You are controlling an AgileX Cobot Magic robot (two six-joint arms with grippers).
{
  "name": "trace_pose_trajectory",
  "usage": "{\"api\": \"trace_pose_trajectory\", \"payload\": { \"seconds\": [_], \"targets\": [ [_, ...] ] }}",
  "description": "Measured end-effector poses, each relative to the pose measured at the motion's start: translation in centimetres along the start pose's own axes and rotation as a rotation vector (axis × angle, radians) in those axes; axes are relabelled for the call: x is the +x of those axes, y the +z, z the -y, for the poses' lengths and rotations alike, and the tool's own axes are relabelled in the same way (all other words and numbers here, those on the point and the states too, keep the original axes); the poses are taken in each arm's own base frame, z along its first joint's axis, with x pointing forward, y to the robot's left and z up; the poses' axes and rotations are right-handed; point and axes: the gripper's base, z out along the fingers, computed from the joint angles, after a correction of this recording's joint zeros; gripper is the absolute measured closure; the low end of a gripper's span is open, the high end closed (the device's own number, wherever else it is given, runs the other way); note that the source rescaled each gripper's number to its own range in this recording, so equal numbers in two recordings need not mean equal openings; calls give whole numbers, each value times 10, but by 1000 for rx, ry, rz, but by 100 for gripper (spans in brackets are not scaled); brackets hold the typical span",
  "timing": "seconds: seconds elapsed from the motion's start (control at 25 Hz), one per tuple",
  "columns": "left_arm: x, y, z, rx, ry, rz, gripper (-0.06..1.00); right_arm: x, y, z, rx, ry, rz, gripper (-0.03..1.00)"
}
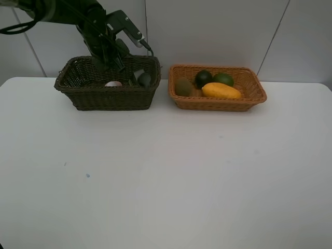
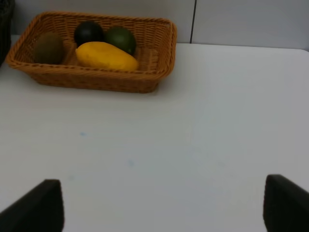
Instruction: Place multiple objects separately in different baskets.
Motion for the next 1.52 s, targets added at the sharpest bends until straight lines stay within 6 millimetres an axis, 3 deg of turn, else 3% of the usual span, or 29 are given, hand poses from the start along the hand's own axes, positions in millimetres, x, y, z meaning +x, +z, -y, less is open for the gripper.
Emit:
{"api": "trace_pose_trajectory", "payload": {
  "seconds": [0.12, 0.16, 0.24, 0.36, 1.08, 1.32, 1.52],
  "targets": [
    [-1, 0, 1, 8, -12, 15, 37, 0, 0, 0, 0, 0, 0, -3],
    [-1, 0, 1, 9, -12, 16, 31, 0, 0, 0, 0, 0, 0, -3],
    [-2, 0, 1, 9, -12, 24, 8, 0, 0, 0, 0, 0, 0, -3],
    [-3, 0, 1, 8, -13, 30, -3, 0, 0, 0, 0, 0, 0, -3],
    [-1, -5, -1, 17, -34, 9, -5, 0, 0, 0, 0, 0, 0, -3],
    [5, -25, -4, 23, -49, 11, -5, 0, 0, 0, 0, 0, 0, -3],
    [15, -63, -11, 20, -74, 35, -5, 0, 0, 0, 0, 0, 0, -3]
  ]
}}
